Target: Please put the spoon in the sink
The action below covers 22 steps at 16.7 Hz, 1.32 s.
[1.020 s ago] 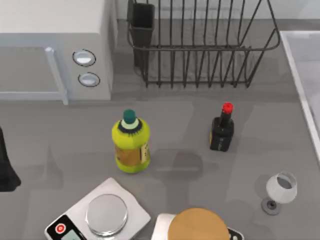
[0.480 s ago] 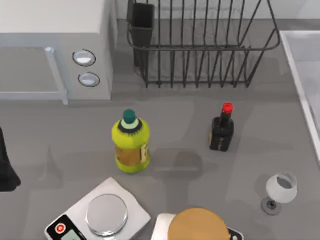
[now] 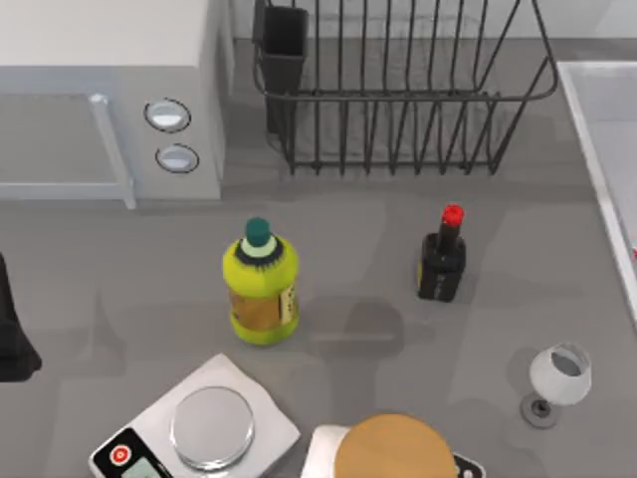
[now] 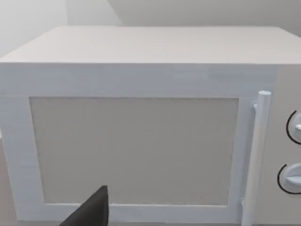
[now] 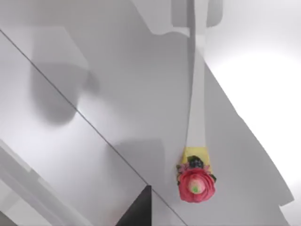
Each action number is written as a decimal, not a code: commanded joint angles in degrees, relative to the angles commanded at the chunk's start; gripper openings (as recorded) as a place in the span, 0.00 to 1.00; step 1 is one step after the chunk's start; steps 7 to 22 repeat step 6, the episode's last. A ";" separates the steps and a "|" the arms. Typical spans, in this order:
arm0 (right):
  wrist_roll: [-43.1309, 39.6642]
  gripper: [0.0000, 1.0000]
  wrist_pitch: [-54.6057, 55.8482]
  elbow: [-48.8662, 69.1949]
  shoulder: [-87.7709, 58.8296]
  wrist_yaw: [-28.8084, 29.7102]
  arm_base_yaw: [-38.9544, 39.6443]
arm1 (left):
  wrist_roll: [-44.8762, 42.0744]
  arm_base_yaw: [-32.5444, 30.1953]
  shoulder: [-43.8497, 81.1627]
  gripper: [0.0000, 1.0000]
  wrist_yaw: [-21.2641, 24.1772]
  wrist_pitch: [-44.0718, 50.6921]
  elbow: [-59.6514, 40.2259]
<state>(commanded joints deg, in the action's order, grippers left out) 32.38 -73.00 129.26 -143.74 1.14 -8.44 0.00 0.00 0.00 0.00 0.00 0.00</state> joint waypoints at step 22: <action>0.00 1.00 0.00 0.00 0.00 0.00 0.00 | 0.00 0.00 0.00 1.00 0.00 0.00 0.00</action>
